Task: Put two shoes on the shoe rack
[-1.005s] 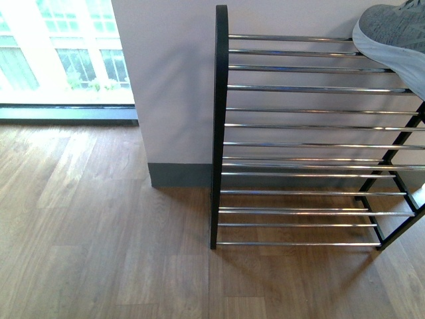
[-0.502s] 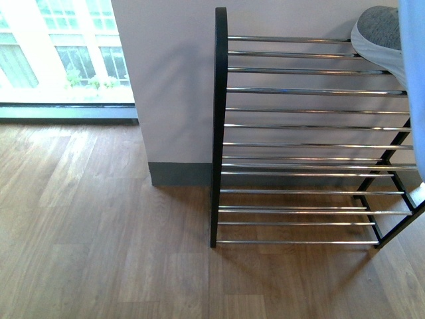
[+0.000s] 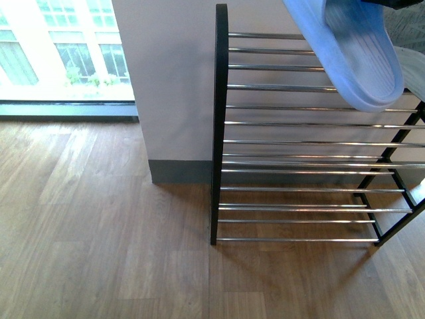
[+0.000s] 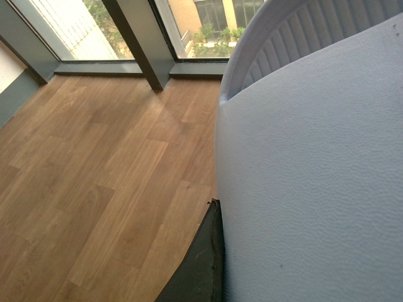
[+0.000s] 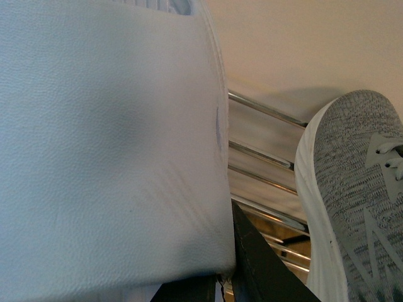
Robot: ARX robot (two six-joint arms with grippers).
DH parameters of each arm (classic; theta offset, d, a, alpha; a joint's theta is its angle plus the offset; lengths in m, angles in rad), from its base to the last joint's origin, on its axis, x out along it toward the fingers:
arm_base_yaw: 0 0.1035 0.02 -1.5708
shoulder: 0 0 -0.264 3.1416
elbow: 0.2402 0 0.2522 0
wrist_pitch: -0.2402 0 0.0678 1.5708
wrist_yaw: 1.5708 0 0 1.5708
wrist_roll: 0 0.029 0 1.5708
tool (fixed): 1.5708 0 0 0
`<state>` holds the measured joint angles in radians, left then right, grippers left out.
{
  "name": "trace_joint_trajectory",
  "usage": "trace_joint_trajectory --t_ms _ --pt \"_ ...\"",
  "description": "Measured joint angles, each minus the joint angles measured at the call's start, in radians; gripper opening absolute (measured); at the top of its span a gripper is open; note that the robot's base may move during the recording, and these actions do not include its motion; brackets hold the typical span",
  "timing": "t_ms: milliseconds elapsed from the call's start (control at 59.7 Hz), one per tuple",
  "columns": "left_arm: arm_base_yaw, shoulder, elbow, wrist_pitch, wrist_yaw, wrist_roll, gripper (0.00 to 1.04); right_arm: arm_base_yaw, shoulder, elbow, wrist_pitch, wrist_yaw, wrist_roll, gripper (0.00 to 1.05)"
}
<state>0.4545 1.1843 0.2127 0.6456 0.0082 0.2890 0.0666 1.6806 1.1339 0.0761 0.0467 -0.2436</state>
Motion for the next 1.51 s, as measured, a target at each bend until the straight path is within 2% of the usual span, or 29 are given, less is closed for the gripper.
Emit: trace_joint_trajectory --t_ms 184,385,670,804,1005,1189,1507 --pt "0.0 0.0 0.0 0.0 0.0 0.0 0.02 -0.023 0.138 0.119 -0.059 0.047 -0.119 0.01" --pt "0.0 0.0 0.0 0.0 0.0 0.0 0.02 -0.039 0.24 0.222 -0.099 0.101 -0.154 0.01" --pt "0.0 0.0 0.0 0.0 0.0 0.0 0.02 -0.057 0.374 0.4 -0.17 0.211 -0.153 0.01" --pt "0.0 0.0 0.0 0.0 0.0 0.0 0.02 -0.071 0.408 0.449 -0.209 0.231 -0.136 0.01" --pt "0.0 0.0 0.0 0.0 0.0 0.0 0.02 -0.096 0.449 0.528 -0.271 0.267 -0.039 0.01" --pt "0.0 0.0 0.0 0.0 0.0 0.0 0.02 -0.104 0.466 0.542 -0.253 0.325 -0.029 0.01" --pt "0.0 0.0 0.0 0.0 0.0 0.0 0.02 -0.106 0.483 0.542 -0.205 0.398 -0.124 0.01"
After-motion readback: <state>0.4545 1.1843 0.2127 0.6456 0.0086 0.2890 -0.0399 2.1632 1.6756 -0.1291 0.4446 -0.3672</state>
